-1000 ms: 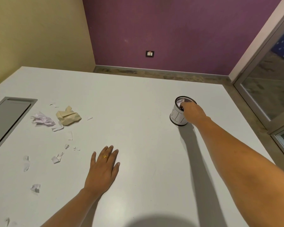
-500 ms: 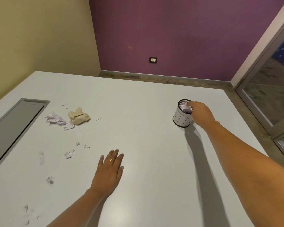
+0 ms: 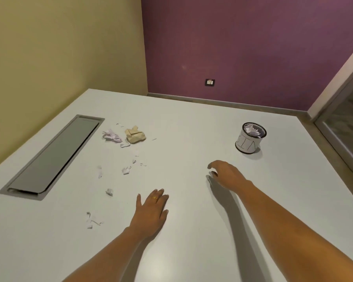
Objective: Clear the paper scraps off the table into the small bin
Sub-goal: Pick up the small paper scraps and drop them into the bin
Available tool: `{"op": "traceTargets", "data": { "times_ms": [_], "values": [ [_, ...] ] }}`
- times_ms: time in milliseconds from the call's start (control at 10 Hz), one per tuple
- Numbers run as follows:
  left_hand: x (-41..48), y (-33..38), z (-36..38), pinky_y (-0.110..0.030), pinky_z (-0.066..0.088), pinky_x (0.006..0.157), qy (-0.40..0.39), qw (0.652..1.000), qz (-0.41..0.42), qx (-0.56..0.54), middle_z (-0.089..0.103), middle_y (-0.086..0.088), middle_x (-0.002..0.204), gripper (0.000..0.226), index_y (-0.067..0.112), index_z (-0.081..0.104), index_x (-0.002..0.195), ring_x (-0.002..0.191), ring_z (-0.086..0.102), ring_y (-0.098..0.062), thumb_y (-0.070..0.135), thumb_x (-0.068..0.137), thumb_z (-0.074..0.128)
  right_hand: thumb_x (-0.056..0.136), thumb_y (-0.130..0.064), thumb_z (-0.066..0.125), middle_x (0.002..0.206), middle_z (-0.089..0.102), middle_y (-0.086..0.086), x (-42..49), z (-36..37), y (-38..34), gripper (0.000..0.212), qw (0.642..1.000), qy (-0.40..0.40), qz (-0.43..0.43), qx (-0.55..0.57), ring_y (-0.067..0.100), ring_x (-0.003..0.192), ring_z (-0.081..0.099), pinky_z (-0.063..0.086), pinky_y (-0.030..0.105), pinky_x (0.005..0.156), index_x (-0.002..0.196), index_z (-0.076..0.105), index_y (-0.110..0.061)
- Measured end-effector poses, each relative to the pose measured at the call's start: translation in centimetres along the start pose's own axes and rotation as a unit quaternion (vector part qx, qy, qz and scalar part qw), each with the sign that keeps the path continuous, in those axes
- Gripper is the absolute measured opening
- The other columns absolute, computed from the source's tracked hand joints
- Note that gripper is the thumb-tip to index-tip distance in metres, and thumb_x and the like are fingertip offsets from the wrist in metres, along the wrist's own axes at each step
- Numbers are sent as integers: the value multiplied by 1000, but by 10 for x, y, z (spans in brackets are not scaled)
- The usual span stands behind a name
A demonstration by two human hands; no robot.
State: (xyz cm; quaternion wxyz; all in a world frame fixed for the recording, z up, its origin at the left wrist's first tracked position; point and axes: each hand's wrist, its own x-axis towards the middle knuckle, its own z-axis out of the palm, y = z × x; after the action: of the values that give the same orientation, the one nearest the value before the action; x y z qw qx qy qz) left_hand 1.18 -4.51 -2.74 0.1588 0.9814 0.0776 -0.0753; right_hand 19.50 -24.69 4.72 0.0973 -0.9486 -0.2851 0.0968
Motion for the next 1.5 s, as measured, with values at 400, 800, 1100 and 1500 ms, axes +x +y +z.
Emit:
{"op": "traceTargets", "data": {
  "times_ms": [400,800,1100,1500],
  "values": [
    [-94,-78,-37,-54,4,114,183,962,-183,-86,38,7,147,39,24,43,134,139,27,-6,31,95,44,98,-24,41,135,51,2,-32,64,-155,33,981,-97,-169,19,20,123,49,39,29,101,127,51,-13],
    [-176,-158,-35,-60,15,112,143,904,-385,-122,21,-5,156,58,14,24,145,145,15,-20,36,95,44,92,-17,54,158,12,10,-47,104,-284,63,946,-231,-205,98,23,146,15,21,35,116,147,23,-10],
    [-182,-161,-32,-57,13,114,109,918,-371,-87,15,-3,157,58,16,23,144,146,9,-20,38,95,43,94,1,35,160,-5,10,-51,127,-312,64,955,-197,-219,-14,31,147,-3,15,46,120,150,8,-12],
    [-178,-157,-25,-58,16,113,131,910,-388,-64,21,-5,156,55,15,29,142,145,14,-21,38,94,43,100,-16,34,138,44,17,-80,113,-284,35,950,-201,-222,85,32,127,41,36,44,106,128,50,-2]
  ]
}}
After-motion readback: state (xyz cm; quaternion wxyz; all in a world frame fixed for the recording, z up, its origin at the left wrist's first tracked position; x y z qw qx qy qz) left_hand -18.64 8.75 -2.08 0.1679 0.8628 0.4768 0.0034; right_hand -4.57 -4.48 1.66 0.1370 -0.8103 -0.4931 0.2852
